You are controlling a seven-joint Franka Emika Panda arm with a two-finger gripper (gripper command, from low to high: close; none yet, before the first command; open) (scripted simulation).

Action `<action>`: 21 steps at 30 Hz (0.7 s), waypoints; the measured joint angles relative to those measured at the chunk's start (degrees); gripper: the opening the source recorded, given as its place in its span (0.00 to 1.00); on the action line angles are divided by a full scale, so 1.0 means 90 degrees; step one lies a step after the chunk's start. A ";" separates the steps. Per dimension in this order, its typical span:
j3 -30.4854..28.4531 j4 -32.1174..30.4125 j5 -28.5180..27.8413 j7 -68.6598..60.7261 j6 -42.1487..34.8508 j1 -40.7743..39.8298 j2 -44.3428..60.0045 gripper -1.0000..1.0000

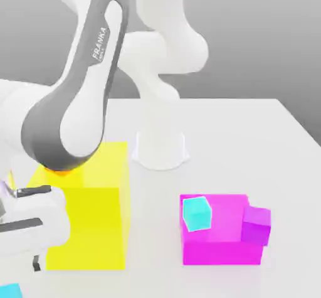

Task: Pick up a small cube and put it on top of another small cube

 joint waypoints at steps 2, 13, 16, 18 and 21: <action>0.0053 0.0091 0.0007 -0.0150 0.0239 -0.0114 0.0386 0.50; 0.0270 0.0210 0.0162 -0.0309 0.0563 -0.0311 0.0853 0.00; 0.0061 -0.0009 -0.0099 -0.0089 0.0122 -0.0038 0.0235 0.00; 0.0204 -0.0263 -0.0116 0.0048 -0.0037 0.0242 -0.0056 0.00; 0.0465 -0.0676 -0.0174 0.0275 -0.0219 0.0716 -0.0516 0.00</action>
